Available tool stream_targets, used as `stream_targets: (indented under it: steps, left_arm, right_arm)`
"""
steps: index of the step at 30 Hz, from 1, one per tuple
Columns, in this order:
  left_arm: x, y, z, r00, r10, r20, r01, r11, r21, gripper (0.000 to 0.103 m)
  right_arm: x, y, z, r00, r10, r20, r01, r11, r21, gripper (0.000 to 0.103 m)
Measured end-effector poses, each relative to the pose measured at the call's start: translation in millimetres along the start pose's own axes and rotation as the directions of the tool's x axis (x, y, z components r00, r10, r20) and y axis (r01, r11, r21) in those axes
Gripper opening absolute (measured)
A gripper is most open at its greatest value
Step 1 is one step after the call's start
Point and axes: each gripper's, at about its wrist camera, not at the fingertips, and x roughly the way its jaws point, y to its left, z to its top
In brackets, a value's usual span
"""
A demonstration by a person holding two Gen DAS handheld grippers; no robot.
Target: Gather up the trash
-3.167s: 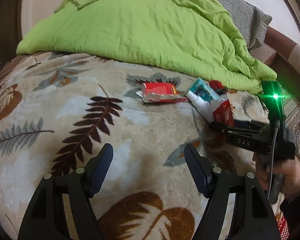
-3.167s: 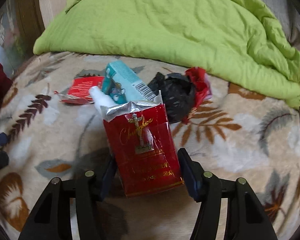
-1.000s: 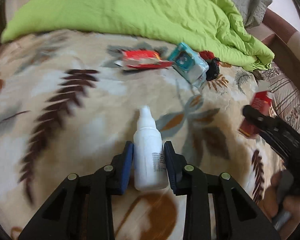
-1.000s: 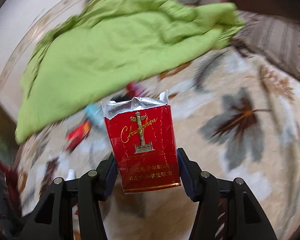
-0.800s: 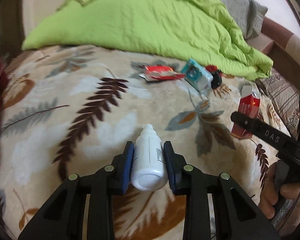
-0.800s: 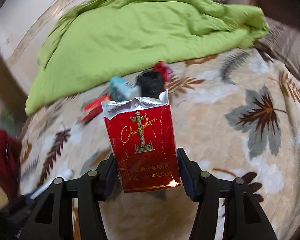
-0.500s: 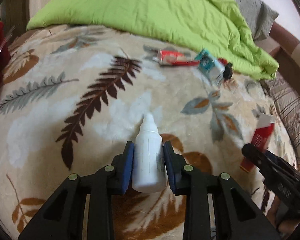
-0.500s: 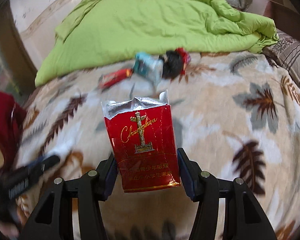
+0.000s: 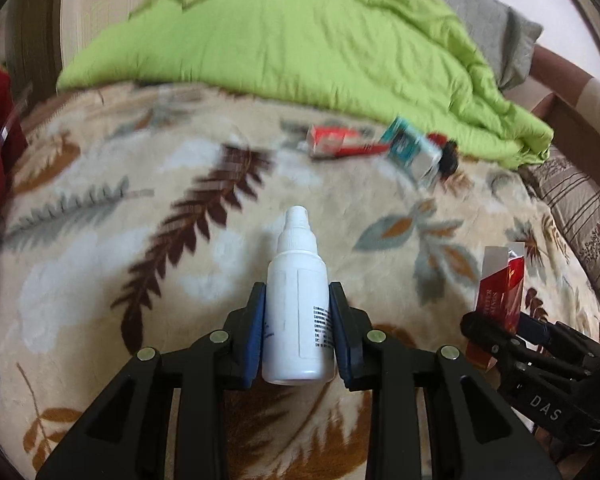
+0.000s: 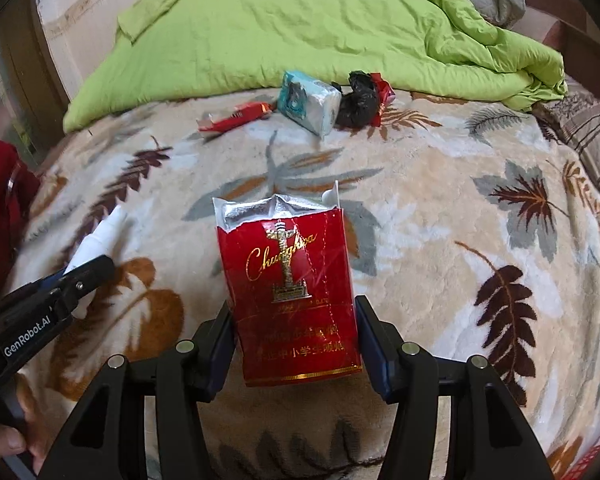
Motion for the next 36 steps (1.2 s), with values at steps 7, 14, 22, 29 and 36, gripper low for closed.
stream_targets:
  steps: [7, 14, 22, 29, 36]
  left_arm:
    - [-17.3, -20.2, 3.5, 0.991, 0.058, 0.125, -0.071, 0.992, 0.102, 0.029]
    - [-14.9, -29.5, 2.8, 0.990, 0.067, 0.128, -0.086, 0.985, 0.148, 0.029]
    - [-14.3, -32.9, 0.7, 0.989, 0.072, 0.129, -0.092, 0.983, 0.159, 0.029]
    - [-13.6, -33.3, 0.2, 0.988, 0.080, 0.132, -0.101, 0.982, 0.160, 0.029]
    - [-13.8, -32.1, 0.2, 0.987, 0.080, 0.140, -0.103, 0.980, 0.172, 0.029]
  right_arm:
    - [-10.2, 6.3, 5.3, 0.997, 0.041, 0.061, -0.041, 0.999, -0.012, 0.060]
    - [-15.7, 5.2, 8.2, 0.993, 0.064, 0.095, -0.063, 0.998, -0.009, 0.060]
    - [-16.9, 3.3, 9.5, 0.992, 0.070, 0.101, -0.069, 0.998, -0.005, 0.060]
    - [-17.4, 0.4, 9.8, 0.992, 0.073, 0.102, -0.074, 0.997, 0.006, 0.060]
    - [-17.6, 0.0, 9.8, 0.992, 0.074, 0.102, -0.075, 0.997, 0.005, 0.060]
